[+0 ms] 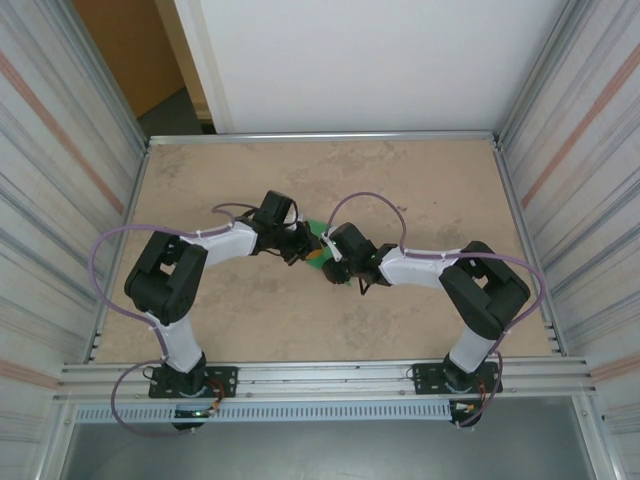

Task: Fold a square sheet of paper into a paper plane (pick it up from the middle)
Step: Fourth fold the wing at the center of the table.

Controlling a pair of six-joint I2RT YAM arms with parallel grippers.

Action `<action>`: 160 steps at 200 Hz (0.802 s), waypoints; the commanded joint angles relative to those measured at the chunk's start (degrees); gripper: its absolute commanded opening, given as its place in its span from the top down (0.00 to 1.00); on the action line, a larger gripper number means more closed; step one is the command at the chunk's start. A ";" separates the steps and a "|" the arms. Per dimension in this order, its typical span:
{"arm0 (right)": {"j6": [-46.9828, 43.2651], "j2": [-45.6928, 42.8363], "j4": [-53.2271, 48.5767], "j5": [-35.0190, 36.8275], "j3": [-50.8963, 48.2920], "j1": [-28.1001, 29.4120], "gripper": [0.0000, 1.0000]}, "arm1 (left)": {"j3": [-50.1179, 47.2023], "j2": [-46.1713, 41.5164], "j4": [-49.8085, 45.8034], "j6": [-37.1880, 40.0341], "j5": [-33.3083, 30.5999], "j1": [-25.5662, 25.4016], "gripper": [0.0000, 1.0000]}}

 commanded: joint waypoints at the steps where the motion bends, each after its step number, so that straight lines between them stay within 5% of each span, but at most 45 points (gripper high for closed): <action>1: -1.43 0.70 0.97 1.74 -0.42 0.48 0.64 | 1.40 0.58 -1.65 -0.37 0.38 -0.32 0.95; 160: -1.63 1.54 -0.24 3.27 -0.28 0.29 0.72 | 2.46 0.48 -3.71 0.50 0.57 -0.02 0.89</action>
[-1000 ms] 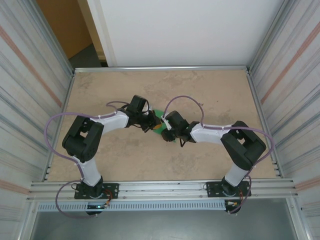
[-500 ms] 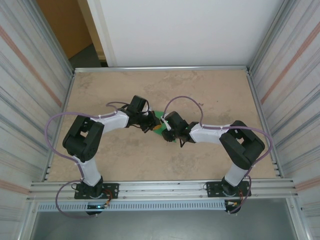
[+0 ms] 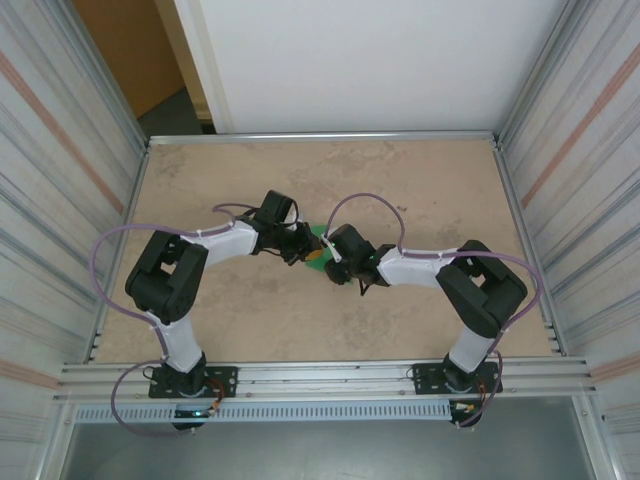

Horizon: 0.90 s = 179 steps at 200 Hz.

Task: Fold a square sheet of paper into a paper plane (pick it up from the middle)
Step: Fourth fold the wing at the center of the table.

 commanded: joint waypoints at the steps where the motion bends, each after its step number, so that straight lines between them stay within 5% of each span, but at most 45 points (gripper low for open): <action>1: -1.09 0.47 -0.26 1.45 -0.27 0.16 0.72 | 1.69 0.15 -2.08 0.43 0.61 -0.01 0.89; 95: -1.00 1.13 -1.44 -6.64 -0.43 -0.21 0.86 | -1.55 -6.95 -6.02 3.30 -3.52 7.02 0.58; 179: 2.83 2.22 -0.04 -16.18 -1.91 -3.43 0.86 | -13.68 -13.90 5.13 -2.38 -5.15 8.02 0.53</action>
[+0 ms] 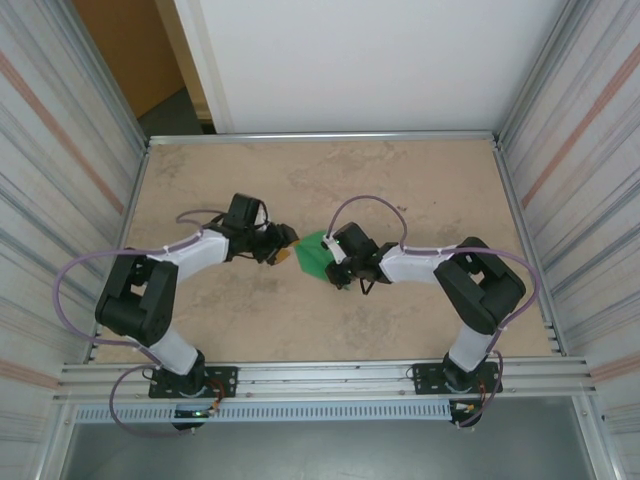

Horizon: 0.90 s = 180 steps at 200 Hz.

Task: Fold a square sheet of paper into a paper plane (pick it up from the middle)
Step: Fourth fold the wing at the center of the table.

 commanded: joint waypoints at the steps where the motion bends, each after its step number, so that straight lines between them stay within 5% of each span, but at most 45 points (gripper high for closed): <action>1: 2.01 1.16 -0.39 -4.18 -1.31 -0.78 0.86 | -3.17 -2.46 5.07 -2.55 -0.84 -0.14 0.53; 81: 5.35 2.12 3.31 -13.38 -3.43 -4.97 0.88 | -6.78 -0.81 12.88 -4.10 0.22 -4.16 0.56; 180: 8.74 2.23 8.14 -24.34 -5.58 -10.55 0.87 | -0.28 8.26 15.50 -0.54 3.24 -8.37 0.55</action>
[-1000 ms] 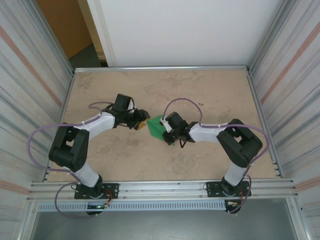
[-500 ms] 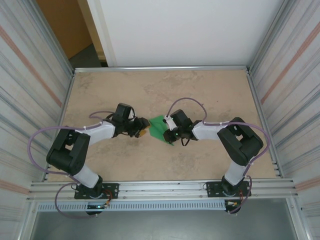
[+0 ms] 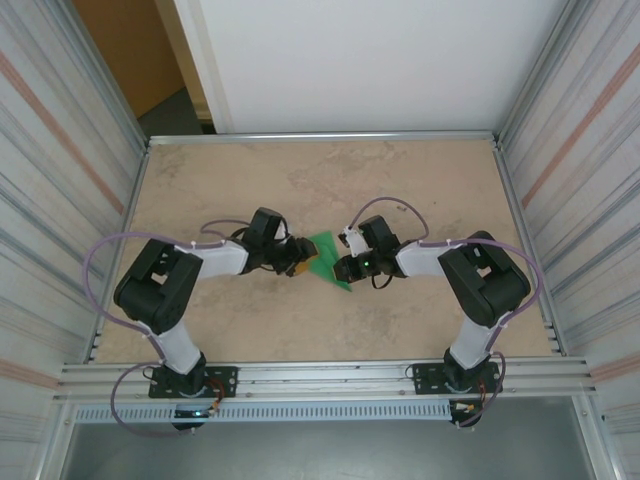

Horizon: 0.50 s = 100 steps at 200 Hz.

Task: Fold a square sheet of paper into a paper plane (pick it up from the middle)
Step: Fourth fold the wing at the center of the table.

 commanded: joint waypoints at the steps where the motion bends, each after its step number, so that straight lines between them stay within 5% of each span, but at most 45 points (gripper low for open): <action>1: 1.77 1.33 0.79 -3.05 -0.88 -0.50 0.87 | 2.74 1.14 0.66 2.26 1.50 -0.74 0.55; 100: 1.86 1.68 0.53 -3.05 -0.59 -0.85 0.85 | 7.14 5.22 -6.27 6.50 0.57 -1.63 0.53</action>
